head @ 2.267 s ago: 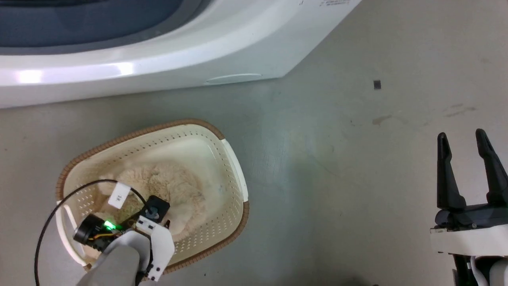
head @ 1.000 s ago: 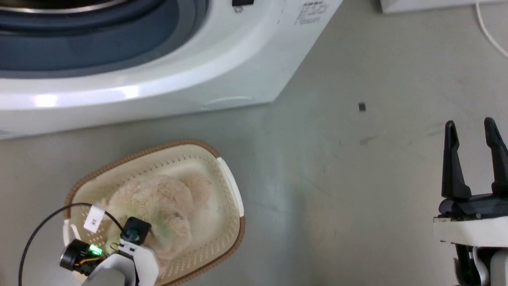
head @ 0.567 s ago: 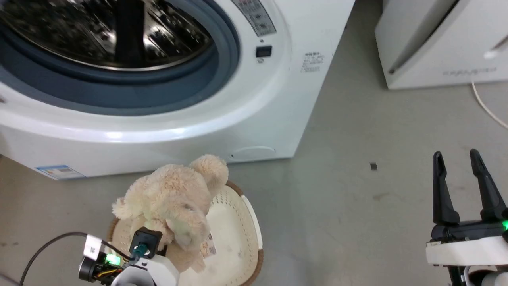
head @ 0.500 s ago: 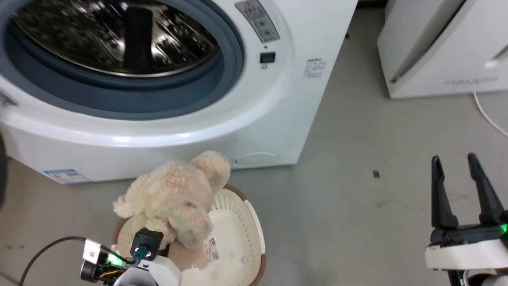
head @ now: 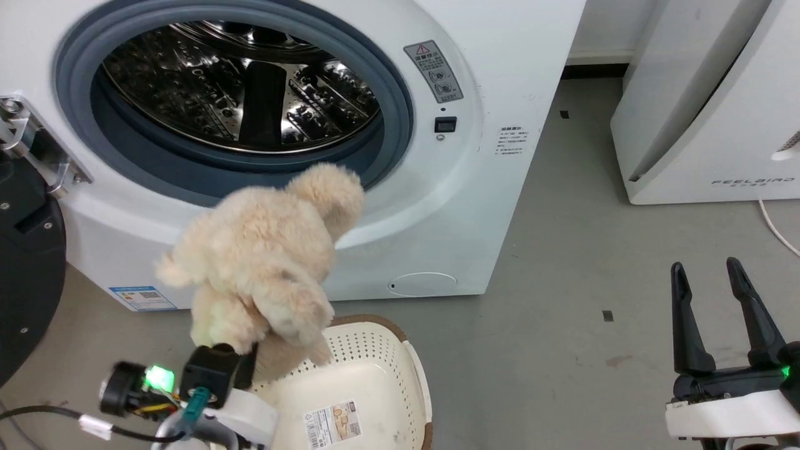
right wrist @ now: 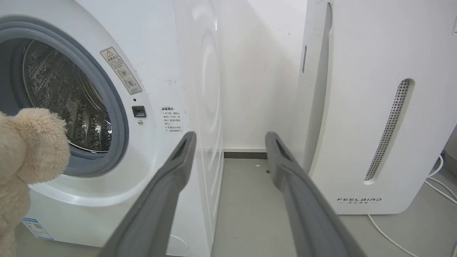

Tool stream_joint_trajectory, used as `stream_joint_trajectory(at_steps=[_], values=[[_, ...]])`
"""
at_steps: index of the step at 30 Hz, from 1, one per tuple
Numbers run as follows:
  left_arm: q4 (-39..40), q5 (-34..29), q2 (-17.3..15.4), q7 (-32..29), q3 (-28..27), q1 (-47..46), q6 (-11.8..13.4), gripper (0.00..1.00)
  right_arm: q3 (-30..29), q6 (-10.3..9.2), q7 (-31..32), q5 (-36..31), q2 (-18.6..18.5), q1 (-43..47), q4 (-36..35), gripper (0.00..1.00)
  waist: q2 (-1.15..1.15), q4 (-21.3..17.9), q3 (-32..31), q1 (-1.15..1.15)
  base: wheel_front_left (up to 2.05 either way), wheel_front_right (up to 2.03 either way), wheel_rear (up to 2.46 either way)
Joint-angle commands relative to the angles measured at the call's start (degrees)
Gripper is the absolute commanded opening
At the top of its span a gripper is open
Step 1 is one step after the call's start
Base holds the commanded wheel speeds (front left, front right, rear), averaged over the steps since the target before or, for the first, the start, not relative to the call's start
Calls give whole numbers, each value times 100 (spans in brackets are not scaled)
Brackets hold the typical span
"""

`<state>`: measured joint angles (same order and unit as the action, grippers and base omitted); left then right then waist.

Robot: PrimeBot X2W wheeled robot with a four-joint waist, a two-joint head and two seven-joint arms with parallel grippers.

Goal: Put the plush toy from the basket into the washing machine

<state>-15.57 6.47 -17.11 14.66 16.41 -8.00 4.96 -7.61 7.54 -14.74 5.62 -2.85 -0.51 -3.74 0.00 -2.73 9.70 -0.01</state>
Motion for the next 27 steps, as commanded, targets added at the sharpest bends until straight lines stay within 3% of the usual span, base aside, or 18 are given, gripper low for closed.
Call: stream_joint_trajectory(at_steps=[1, 9, 19, 27], values=[[215, -75, -65, 33, -42, 25, 42, 0, -3, -5, -26, 40, -3, 66, -27, 100, 0, -24, 37, 1, 0, 0, 0], [948, -268, -603, -6, -374, -365, 71, 0, -95, -5, -26, 169, -3, -60, -236, 100, 0, -262, 476, 1, 0, 0, 0], [1197, -271, -1545, -974, -735, -2178, -506, 0, 23, -5, -26, 393, -3, -364, -618, 100, 0, -707, 1594, 1, 0, 0, 0], [550, -421, -2176, -1441, -543, -3943, -1062, 0, 7, -5, -26, 497, -3, -642, -792, 100, 0, -964, 2484, 1, 0, 0, 0]])
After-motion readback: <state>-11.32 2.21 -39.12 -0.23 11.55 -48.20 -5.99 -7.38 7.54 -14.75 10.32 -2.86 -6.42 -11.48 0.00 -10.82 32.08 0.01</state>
